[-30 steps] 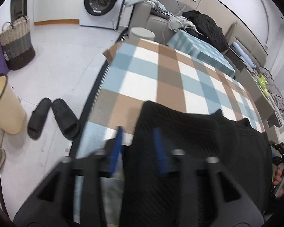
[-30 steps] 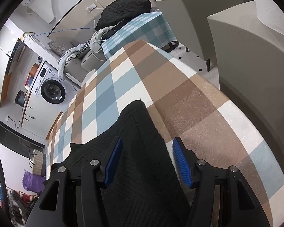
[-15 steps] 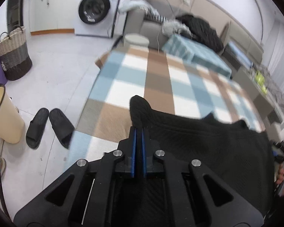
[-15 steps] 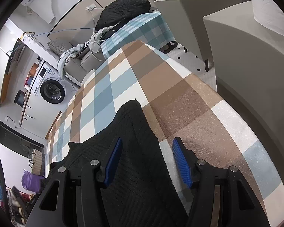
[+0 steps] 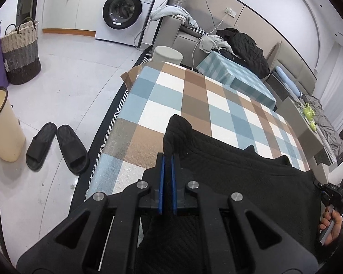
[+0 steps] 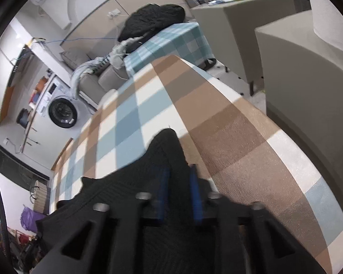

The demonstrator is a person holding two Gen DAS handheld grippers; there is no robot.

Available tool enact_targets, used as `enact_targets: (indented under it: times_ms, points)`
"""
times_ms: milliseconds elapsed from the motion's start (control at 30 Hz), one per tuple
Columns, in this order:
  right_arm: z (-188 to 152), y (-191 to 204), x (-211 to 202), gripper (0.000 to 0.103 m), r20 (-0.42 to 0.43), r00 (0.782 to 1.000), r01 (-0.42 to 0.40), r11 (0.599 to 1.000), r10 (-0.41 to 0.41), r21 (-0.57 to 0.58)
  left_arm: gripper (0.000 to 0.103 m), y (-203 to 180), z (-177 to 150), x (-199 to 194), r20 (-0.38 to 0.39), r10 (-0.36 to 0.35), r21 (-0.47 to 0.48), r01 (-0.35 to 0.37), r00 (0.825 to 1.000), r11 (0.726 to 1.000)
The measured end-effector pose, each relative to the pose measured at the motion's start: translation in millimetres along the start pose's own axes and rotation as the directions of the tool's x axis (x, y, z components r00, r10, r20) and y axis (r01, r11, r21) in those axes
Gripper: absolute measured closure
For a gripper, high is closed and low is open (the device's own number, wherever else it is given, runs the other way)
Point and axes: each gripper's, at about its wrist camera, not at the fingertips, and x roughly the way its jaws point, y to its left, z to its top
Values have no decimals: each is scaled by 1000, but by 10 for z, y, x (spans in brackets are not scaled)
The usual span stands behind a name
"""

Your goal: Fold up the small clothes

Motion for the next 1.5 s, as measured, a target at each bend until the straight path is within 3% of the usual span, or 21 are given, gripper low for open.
enact_targets:
  times_ms: [100,167,300,367,433,600,667,767,967,1033,1167,1300,1400,1467,1500]
  points:
    - [17,94,-221,96,110,986,-122,991,127,-46,100,8,-5,-76,13,-6,1,6,1000,1000]
    - [44,128,-246,95,132,984,-112,993,117,-42,100,29,-14,-81,6,3,0,-3,1000,1000]
    - [55,112,-95,85,46,998,-47,999,48,-14,97,137,-60,-77,-21,19,-53,-20,1000,998]
    - [31,74,-77,78,18,999,-49,999,49,-1,85,167,-94,-90,-36,32,-56,-34,999,998]
    - [3,29,-99,62,-8,999,-44,999,44,18,78,185,-138,-117,-49,47,-55,-49,998,997]
    - [-119,-3,-268,60,-61,997,-55,998,55,-7,66,181,-323,-256,-52,81,-38,-83,995,996]
    - [-195,-22,-332,57,-79,996,-49,999,47,-24,56,164,-421,-308,-55,89,-31,-91,995,995]
    - [-336,-67,-445,55,-105,994,-39,998,33,-55,54,131,-605,-410,-75,86,-18,-87,994,996]
    - [-739,-205,-766,40,-157,987,-55,993,38,-106,30,-57,-1026,-663,-123,103,97,-92,987,991]
    - [-854,-245,-863,33,-162,987,-36,990,13,-139,27,-101,-1146,-727,-136,102,126,-85,985,988]
    - [-1029,-388,-1007,33,-167,985,7,985,-37,-175,27,-129,-1391,-826,-164,93,146,-69,982,987]
    - [-1147,-439,-1122,33,-154,987,1,977,-35,-215,27,-152,-1570,-916,-162,80,155,-55,984,986]
    - [-1227,-361,-1108,34,-171,985,-53,963,7,-265,27,-184,-1651,-963,-154,77,164,-51,985,985]
    - [-1278,-291,-1063,41,-170,985,-46,952,-6,-303,28,-208,-1682,-977,-149,86,176,-59,985,983]
    - [-1310,-240,-1047,51,-158,987,-35,942,-19,-335,28,-231,-1706,-986,-147,96,185,-68,984,980]
